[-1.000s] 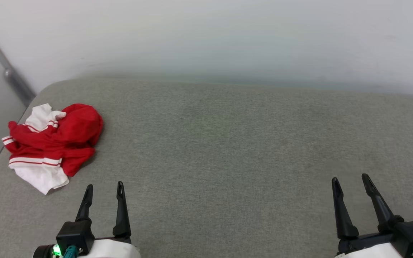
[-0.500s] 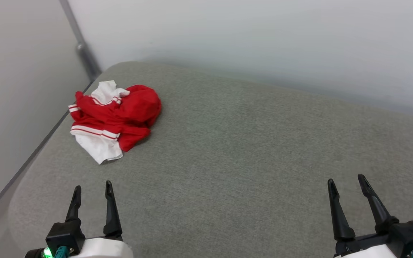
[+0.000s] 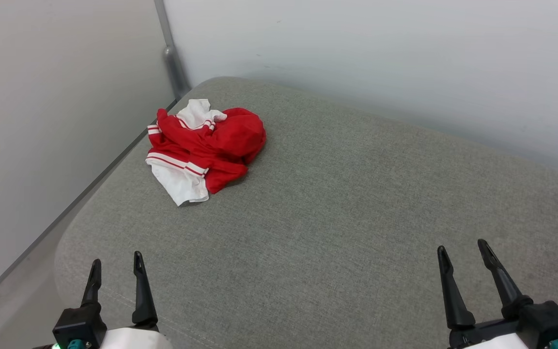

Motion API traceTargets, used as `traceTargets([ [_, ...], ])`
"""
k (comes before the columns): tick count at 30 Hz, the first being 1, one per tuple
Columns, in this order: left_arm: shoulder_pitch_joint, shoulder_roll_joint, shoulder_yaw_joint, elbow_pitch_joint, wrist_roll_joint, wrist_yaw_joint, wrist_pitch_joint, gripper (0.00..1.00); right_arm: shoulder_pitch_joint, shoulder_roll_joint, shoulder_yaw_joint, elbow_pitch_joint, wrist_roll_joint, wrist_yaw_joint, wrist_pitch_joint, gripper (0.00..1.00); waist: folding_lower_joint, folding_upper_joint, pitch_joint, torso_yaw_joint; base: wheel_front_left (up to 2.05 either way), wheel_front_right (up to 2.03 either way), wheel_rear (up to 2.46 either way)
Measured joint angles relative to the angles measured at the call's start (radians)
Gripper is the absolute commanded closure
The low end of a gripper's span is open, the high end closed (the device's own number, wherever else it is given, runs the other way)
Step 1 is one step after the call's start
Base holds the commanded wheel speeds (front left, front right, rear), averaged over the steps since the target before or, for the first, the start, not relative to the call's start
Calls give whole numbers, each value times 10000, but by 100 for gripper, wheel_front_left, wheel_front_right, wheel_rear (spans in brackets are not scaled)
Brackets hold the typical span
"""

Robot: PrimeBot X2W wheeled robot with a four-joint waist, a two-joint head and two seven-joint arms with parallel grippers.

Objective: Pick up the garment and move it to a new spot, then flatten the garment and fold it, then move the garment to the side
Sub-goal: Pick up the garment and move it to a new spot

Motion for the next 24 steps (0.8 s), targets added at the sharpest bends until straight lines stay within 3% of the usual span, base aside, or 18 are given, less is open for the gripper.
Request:
traceTargets([
  [5,-46,2,192,2,-236,-140,0,0,-20,0,54,6,-27,0,0,0,0,0,47,-116,0,0,0],
  [10,-1071,65,844,186,-199,-757,0,0,-122,0,8,-92,-284,-2,0,0,0,0,330,-330,0,0,0],
  [17,-3688,909,1806,943,-355,-1532,0,0,-623,0,-205,-399,-932,0,0,0,0,0,1225,-685,0,0,0],
  [24,-6356,2073,2180,2157,-704,-1987,-2,0,-1390,0,-433,-897,-1641,-2,0,0,1,0,2613,-1046,0,0,0],
])
